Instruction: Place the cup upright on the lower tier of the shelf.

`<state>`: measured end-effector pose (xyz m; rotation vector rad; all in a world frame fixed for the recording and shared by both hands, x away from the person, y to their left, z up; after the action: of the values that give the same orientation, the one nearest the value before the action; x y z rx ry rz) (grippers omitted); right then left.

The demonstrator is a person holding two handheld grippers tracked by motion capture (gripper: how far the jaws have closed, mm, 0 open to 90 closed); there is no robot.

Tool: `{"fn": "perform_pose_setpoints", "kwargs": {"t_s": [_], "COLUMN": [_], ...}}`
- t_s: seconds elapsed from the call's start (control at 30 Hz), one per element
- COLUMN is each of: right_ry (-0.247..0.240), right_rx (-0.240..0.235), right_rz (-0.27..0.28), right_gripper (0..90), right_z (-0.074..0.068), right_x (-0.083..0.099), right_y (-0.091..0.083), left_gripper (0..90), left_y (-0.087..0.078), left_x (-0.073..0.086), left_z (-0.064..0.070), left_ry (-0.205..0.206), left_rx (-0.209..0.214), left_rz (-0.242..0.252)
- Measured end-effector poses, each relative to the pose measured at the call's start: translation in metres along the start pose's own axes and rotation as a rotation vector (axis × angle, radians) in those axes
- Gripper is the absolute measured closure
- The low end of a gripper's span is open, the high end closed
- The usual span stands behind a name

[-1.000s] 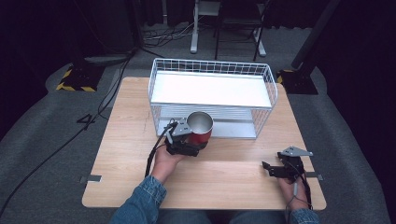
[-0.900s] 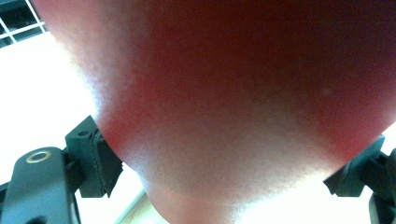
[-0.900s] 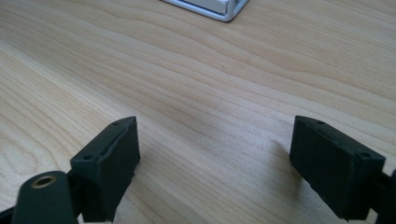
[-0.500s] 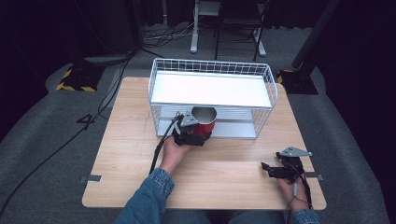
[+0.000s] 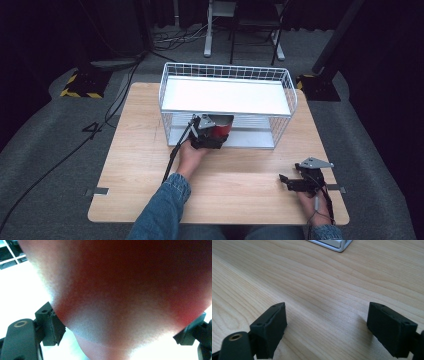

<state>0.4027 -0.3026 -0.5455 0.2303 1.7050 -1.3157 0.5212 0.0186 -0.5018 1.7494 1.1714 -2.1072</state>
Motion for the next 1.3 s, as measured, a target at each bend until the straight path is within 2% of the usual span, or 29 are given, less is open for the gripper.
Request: {"fn": "perform_pose_setpoints", "kwargs": {"t_s": [0.07,0.1,0.3,0.33,0.4,0.47,0.57,0.6,0.63,0.67,0.8,0.83,0.9,0.97,1.03,1.07,1.1,1.17,1.23,1.3], "right_ry": [0.000,0.001,0.000,0.001,0.000,0.000,0.001,0.001,0.001,0.001,0.002,0.001,0.000,0.000,0.000,0.000,0.000,0.000,-0.001,-0.001], "right_rx": [0.000,0.000,0.000,0.000,0.000,0.001,0.000,0.000,0.001,0.001,0.000,0.000,0.000,-0.001,-0.001,-0.001,-0.002,-0.001,-0.001,-0.001], "right_rz": [0.000,0.000,0.000,0.000,0.000,0.000,0.000,0.000,0.000,0.000,0.000,0.000,0.000,0.000,0.000,0.000,0.000,0.001,0.001,0.001], "right_gripper": [16.5,16.6,16.5,16.6,16.5,16.6,16.6,16.6,16.6,16.6,16.6,16.6,16.6,16.6,16.7,16.7,16.7,16.7,16.8,16.8], "right_z": [0.000,0.000,0.000,0.000,0.000,0.000,0.000,0.000,0.000,0.000,0.000,0.000,0.000,0.000,0.000,0.000,0.000,0.000,0.000,-0.001], "right_x": [0.000,0.000,0.000,0.000,0.000,0.000,0.000,0.000,0.000,0.000,0.000,0.000,0.000,0.000,0.000,0.000,0.000,0.000,0.000,0.000], "right_y": [0.000,0.000,0.000,0.000,0.000,0.000,0.000,0.000,0.000,0.000,0.000,0.000,0.000,0.000,0.000,0.000,0.000,0.000,0.000,0.000], "left_gripper": [16.1,16.1,16.1,16.1,16.0,16.0,15.9,15.8,15.8,15.8,15.7,15.6,15.5,15.1,14.4,13.7,12.1,0.5,0.0,0.0], "left_y": [0.003,0.006,0.010,0.011,0.012,0.012,0.012,0.012,0.013,0.013,0.014,0.013,0.014,0.014,0.013,0.013,0.012,0.011,0.008,0.006], "left_x": [0.001,0.001,0.004,0.005,0.004,0.006,0.005,0.005,0.006,0.006,0.005,0.005,0.005,0.005,0.005,0.005,0.004,0.002,0.002,0.002], "left_z": [-0.002,-0.004,-0.006,-0.006,-0.008,-0.004,-0.008,-0.008,-0.004,-0.004,-0.005,-0.010,-0.010,-0.007,-0.007,-0.007,-0.010,-0.009,-0.008,-0.008], "left_ry": [-0.007,-0.001,-0.042,-0.054,-0.044,-0.087,-0.062,-0.069,-0.128,-0.132,-0.131,-0.085,-0.080,-0.134,-0.139,-0.139,-0.090,-0.105,-0.123,-0.100], "left_rx": [-0.005,0.013,-0.030,-0.007,-0.012,0.002,-0.013,-0.016,-0.016,-0.017,-0.019,-0.040,-0.025,-0.019,-0.026,-0.026,-0.048,-0.043,-0.026,-0.027], "left_rz": [-0.007,-0.010,-0.026,-0.031,-0.024,-0.029,-0.031,-0.030,-0.023,-0.022,-0.020,-0.025,-0.022,-0.016,-0.018,-0.018,-0.023,0.004,0.019,0.016]}}
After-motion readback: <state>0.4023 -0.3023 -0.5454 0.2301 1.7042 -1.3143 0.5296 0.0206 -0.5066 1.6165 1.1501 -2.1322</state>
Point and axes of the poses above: each handheld gripper's, and its own axes: y roughly forward along the jaws, x roughly out of its underside, z roughly to its right, the point moved 6 cm from there along y, roughly forward along the jaws, and after that the axes turned 1 degree about z, right-handed, at the moved point
